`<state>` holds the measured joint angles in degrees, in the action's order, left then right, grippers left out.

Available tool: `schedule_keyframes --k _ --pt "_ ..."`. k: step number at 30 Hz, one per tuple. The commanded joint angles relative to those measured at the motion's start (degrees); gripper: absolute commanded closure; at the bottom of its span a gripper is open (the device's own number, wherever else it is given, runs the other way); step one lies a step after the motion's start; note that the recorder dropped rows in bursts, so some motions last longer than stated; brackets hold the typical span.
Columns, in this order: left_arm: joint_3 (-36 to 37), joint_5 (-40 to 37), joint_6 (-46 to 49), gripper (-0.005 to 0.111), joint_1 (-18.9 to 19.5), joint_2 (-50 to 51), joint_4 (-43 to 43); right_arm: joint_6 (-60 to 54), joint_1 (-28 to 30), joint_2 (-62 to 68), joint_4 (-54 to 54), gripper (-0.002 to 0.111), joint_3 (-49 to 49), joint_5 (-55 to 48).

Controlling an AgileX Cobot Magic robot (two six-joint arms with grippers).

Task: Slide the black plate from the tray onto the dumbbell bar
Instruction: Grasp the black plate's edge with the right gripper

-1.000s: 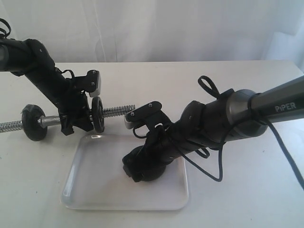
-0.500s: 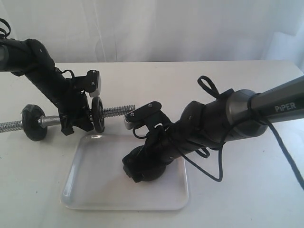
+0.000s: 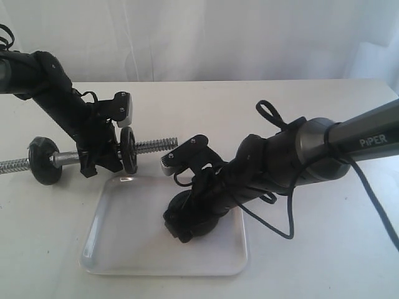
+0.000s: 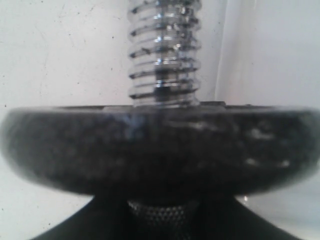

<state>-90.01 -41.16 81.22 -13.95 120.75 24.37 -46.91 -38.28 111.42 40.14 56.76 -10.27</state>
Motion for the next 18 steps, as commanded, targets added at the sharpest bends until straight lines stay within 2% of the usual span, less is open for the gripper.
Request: schedule_keyframes --k 1,8,12,15,18 --pt "-0.8 -0.8 -0.3 0.107 0.1 -5.4 4.4 0.7 0.0 1.7 -5.1 0.006 -0.9 -1.9" --pt "-0.8 -0.9 -0.3 0.107 0.1 -5.4 4.4 0.7 0.0 1.9 -5.7 0.008 -0.9 -2.6" --pt "-0.8 -0.9 -0.3 0.107 0.1 -5.4 4.4 0.7 0.0 1.9 -5.7 0.015 -0.9 -2.6" --pt "-0.8 -0.9 -0.3 0.107 0.1 -5.4 4.4 1.2 0.0 1.9 -5.6 0.031 -0.9 -2.6" --pt "-0.8 -0.9 -0.3 0.107 0.1 -5.4 4.2 3.6 0.0 1.9 -5.3 0.056 -0.9 -2.6"
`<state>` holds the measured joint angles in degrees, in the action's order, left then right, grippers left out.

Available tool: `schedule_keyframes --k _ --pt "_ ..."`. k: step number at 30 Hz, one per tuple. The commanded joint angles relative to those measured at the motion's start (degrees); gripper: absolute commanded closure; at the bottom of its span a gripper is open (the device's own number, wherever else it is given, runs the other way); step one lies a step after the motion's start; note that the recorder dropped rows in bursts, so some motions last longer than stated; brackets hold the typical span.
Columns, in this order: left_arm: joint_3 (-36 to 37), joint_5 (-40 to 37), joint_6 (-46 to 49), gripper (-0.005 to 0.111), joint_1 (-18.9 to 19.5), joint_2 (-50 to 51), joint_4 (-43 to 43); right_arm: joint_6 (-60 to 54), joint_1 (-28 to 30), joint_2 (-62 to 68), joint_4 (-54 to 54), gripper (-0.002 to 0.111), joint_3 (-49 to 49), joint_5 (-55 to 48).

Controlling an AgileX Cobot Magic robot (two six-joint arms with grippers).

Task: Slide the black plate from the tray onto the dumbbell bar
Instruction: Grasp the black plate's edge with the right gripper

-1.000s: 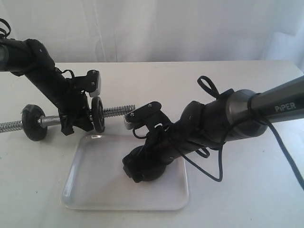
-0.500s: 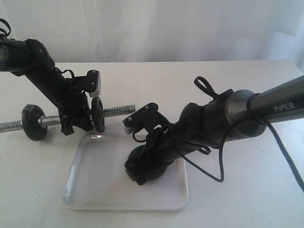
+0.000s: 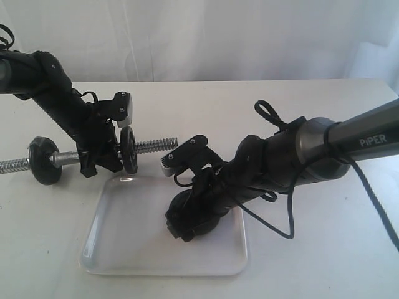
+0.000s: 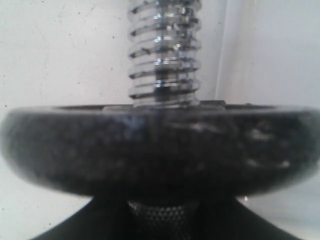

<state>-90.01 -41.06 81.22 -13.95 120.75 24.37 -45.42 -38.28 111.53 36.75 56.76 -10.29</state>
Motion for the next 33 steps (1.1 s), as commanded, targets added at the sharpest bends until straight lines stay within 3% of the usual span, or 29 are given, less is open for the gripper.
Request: schedule_keyframes --k 1,5,15,33 --pt "-0.8 -1.0 -0.3 0.107 0.1 -5.4 4.2 3.1 0.0 1.8 -1.9 0.064 -0.9 -2.6" --pt "-0.8 -0.9 -0.3 0.107 0.1 -5.4 4.3 3.7 0.0 1.8 -1.9 0.082 -0.9 -2.4" --pt "-0.8 -0.9 -0.3 0.107 0.1 -5.4 4.3 4.4 0.0 1.8 -1.8 0.108 -0.9 -2.4" --pt "-0.8 -0.8 -0.3 0.107 0.1 -5.4 4.3 8.4 1.4 -5.5 1.4 0.108 0.4 -5.8"
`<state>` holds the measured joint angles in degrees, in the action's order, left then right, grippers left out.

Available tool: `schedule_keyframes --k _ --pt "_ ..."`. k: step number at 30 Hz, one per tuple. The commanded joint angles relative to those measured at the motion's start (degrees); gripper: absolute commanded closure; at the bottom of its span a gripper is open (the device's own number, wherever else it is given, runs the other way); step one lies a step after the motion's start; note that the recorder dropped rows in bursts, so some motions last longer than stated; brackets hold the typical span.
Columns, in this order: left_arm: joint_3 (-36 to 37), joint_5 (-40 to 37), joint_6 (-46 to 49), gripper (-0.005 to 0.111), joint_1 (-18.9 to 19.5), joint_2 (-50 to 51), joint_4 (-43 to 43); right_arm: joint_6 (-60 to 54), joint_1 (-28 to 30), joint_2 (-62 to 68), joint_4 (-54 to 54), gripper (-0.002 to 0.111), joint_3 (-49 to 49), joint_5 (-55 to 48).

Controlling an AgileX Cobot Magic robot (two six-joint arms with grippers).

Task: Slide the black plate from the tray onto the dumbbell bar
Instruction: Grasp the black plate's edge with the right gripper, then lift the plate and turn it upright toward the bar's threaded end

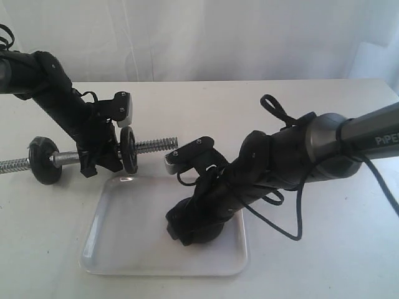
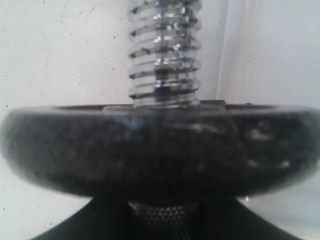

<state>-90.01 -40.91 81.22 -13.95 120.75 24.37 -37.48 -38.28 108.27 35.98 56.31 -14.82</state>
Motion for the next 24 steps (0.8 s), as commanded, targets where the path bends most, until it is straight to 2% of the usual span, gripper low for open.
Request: schedule_keyframes --k 1,12,18,24 --pt "-0.8 -0.9 -0.3 0.107 0.1 -5.4 4.3 0.4 1.7 -2.4 3.1 0.108 1.3 -1.9" --pt "-0.8 -0.8 -0.3 0.107 0.1 -5.4 4.3 -0.2 6.3 -2.5 9.3 0.108 5.4 -8.0" --pt "-0.8 -0.8 -0.3 0.107 0.1 -5.4 4.3 -6.2 8.8 -2.5 18.8 0.108 8.6 -15.7" --pt "-0.8 -0.8 -0.3 0.107 0.1 -5.4 4.3 -7.7 12.0 -2.5 24.3 0.108 10.5 -20.1"
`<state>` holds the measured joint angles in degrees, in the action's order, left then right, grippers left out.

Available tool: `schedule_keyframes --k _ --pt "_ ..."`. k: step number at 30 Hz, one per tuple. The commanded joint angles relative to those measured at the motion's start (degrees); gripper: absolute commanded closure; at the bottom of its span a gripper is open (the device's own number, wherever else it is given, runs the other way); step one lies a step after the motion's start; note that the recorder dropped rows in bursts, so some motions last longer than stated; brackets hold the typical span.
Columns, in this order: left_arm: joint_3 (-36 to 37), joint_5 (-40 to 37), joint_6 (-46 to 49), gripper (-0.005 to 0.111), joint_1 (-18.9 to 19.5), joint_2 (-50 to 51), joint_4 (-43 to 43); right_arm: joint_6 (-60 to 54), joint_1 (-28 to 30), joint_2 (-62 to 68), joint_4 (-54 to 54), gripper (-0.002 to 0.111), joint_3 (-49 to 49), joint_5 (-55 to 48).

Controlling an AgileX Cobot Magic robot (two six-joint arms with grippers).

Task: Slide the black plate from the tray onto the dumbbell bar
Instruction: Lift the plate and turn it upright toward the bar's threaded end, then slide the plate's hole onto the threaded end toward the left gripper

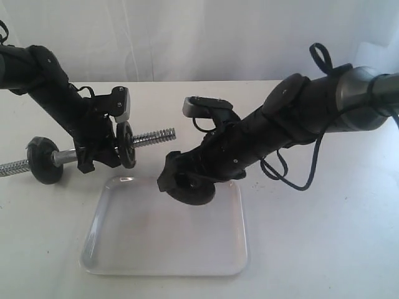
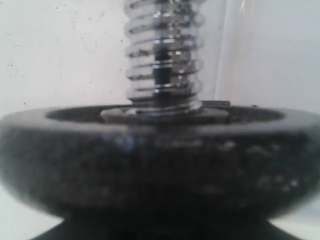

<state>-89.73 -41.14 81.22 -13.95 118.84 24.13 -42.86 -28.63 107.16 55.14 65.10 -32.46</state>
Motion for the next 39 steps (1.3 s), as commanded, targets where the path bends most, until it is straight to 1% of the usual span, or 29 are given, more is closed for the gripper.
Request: schedule_keyframes --k 1,3,7,13,20,26,36,39 --pt "-1.1 -0.6 -0.3 0.107 0.1 -3.5 4.5 -3.5 2.9 -1.4 6.7 0.108 1.8 -3.2" --pt "-1.1 -0.6 -0.3 0.107 0.1 -3.5 4.5 -7.1 4.6 -1.4 11.4 0.108 1.8 -6.0" --pt "-1.1 -0.6 -0.3 0.107 0.1 -3.5 4.5 -11.5 6.8 -1.4 16.7 0.108 1.8 -11.7" --pt "-1.1 -0.6 -0.3 0.107 0.1 -3.5 4.5 -14.7 9.4 -1.4 22.7 0.108 1.8 -12.7" --pt "-1.1 -0.8 -0.3 0.107 0.1 -3.5 4.5 -18.4 12.7 0.8 36.7 0.108 1.8 -19.5" --pt "-1.1 -0.7 -0.3 0.107 0.1 -3.5 4.5 -20.1 14.1 4.4 44.6 0.108 1.8 -21.0" --pt "-1.1 -0.6 -0.4 0.107 0.1 -3.5 4.7 -21.3 14.4 10.1 44.8 0.108 6.7 -22.8" --pt "-1.1 -0.6 -0.4 0.107 0.1 -3.5 4.9 -18.6 14.4 11.4 44.8 0.108 9.1 -22.8"
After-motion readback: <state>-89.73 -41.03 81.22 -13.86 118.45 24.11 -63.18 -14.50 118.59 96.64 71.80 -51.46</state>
